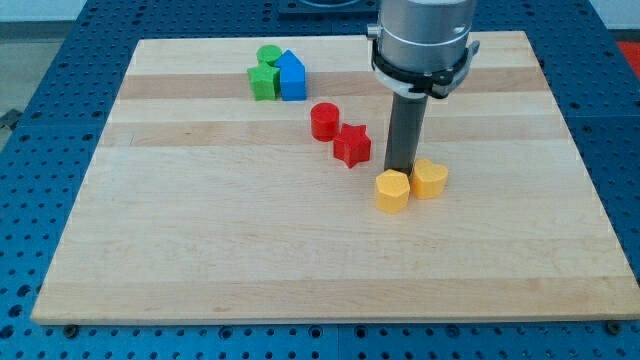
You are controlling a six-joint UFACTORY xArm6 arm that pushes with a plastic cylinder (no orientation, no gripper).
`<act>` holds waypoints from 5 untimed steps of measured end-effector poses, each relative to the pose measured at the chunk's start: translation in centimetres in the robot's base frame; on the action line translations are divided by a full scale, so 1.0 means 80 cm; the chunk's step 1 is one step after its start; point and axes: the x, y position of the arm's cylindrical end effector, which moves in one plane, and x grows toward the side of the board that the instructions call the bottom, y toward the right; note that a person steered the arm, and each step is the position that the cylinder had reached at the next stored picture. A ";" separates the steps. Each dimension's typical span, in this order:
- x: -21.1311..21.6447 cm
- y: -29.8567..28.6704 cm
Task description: Move the yellow heart to the right of the yellow hexagon
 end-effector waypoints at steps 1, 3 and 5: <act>-0.010 0.008; -0.013 0.076; 0.000 0.082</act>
